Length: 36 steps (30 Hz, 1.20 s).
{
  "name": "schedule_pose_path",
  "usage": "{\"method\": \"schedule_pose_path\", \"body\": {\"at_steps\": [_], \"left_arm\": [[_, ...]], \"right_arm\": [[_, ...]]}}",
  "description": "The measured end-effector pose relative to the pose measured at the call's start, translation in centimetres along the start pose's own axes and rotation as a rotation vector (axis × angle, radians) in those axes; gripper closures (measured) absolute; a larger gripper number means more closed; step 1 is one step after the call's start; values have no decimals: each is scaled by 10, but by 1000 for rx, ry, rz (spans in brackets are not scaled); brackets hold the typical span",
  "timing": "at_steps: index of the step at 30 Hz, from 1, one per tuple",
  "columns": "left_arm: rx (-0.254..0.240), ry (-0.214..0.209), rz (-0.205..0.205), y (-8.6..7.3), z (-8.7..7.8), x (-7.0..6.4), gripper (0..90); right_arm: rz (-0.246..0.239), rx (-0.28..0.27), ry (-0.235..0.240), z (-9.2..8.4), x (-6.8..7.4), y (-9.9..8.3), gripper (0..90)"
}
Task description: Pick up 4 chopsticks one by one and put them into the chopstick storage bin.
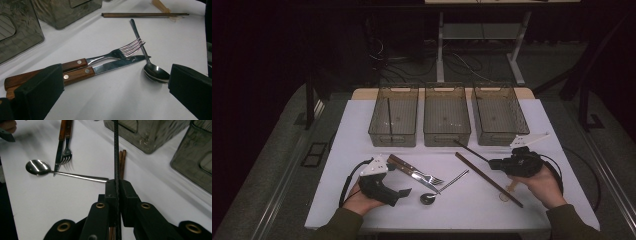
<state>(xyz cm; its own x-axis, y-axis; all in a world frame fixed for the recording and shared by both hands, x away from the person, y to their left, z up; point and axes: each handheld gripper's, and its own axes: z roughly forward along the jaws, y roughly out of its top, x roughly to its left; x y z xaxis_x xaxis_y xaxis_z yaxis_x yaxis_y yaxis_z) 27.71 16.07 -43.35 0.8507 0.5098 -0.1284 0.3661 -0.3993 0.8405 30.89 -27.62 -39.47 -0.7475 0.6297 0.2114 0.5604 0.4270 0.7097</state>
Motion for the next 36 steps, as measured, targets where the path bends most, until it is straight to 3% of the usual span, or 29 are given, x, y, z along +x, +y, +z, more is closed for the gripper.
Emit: {"method": "schedule_pose_path", "body": {"at_steps": [10,36], "left_arm": [[0,-2,-2,0,1,-1,0],[-10,-12,-1,0,2,-1,0]], "right_arm": [[-4,-38,17,6,2,18,852],[-2,-30,2,49,19,87,852]]}}
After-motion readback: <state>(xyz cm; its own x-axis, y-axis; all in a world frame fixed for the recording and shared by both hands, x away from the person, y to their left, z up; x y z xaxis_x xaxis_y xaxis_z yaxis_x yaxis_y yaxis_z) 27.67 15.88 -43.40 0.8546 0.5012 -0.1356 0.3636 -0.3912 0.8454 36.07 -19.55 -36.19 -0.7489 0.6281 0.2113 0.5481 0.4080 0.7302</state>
